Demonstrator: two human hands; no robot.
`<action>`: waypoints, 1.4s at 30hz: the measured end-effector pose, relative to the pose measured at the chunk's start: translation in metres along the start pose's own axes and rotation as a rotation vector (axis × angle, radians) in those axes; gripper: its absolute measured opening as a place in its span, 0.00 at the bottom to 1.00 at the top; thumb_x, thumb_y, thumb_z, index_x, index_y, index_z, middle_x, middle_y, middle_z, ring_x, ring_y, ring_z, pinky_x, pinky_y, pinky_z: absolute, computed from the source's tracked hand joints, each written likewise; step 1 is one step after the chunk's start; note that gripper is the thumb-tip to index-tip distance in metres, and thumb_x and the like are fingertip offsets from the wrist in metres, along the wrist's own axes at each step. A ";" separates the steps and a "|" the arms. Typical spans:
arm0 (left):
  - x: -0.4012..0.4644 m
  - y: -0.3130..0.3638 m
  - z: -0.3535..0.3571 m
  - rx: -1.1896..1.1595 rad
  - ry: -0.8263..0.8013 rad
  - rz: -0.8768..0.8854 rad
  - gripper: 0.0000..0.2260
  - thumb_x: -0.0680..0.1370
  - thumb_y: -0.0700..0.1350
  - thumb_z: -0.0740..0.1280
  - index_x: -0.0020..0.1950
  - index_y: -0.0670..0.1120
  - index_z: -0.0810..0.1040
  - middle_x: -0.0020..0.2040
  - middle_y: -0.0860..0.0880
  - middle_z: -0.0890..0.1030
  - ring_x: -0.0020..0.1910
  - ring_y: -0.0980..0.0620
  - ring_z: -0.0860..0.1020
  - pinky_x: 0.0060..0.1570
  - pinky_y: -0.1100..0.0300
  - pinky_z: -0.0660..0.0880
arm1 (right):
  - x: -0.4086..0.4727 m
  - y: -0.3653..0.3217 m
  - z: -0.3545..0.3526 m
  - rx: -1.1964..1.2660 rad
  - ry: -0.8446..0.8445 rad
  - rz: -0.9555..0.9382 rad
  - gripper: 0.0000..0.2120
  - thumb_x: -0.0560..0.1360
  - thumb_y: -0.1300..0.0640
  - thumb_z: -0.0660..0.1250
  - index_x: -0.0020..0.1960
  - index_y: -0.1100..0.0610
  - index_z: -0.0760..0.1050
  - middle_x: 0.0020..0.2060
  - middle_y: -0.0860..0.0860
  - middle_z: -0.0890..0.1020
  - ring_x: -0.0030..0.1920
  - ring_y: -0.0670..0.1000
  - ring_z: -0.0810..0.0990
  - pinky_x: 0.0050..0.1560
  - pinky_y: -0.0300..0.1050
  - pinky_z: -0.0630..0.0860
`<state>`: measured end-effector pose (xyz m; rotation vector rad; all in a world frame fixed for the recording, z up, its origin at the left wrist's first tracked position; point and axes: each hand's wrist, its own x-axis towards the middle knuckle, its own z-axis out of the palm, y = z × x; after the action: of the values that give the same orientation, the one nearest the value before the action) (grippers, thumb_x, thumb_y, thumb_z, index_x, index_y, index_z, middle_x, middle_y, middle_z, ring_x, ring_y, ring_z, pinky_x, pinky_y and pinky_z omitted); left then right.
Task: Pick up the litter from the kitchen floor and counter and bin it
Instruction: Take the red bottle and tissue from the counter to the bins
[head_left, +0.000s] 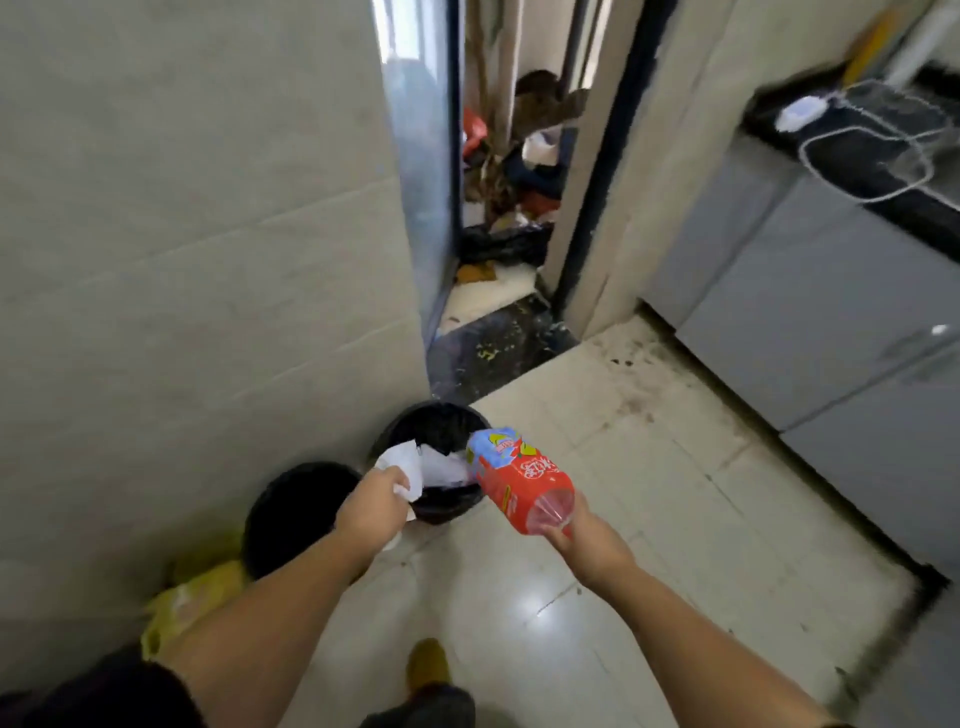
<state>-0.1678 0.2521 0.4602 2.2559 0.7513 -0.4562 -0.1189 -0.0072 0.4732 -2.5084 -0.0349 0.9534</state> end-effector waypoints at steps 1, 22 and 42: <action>0.003 -0.017 -0.007 -0.042 0.025 -0.053 0.09 0.76 0.38 0.59 0.49 0.48 0.77 0.53 0.44 0.80 0.46 0.43 0.80 0.46 0.56 0.76 | 0.015 -0.019 0.010 -0.064 -0.054 -0.037 0.31 0.77 0.45 0.63 0.73 0.58 0.56 0.62 0.60 0.79 0.61 0.62 0.77 0.55 0.50 0.74; 0.112 -0.273 0.132 -0.520 0.475 -0.659 0.10 0.77 0.35 0.60 0.55 0.39 0.77 0.52 0.38 0.75 0.45 0.42 0.75 0.41 0.58 0.68 | 0.311 -0.163 0.389 -0.697 -0.467 -0.520 0.25 0.81 0.56 0.56 0.74 0.64 0.55 0.67 0.63 0.69 0.65 0.64 0.73 0.61 0.56 0.72; 0.205 -0.209 0.129 -0.402 0.306 -0.468 0.10 0.77 0.36 0.60 0.55 0.42 0.77 0.55 0.39 0.76 0.50 0.44 0.76 0.49 0.54 0.72 | 0.356 -0.108 0.326 -0.837 -0.433 -0.632 0.23 0.79 0.52 0.57 0.73 0.57 0.60 0.69 0.58 0.68 0.70 0.60 0.65 0.69 0.58 0.64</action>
<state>-0.1556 0.3594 0.1590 1.7829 1.4063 -0.1474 -0.0408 0.2860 0.0823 -2.5728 -1.5336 1.3333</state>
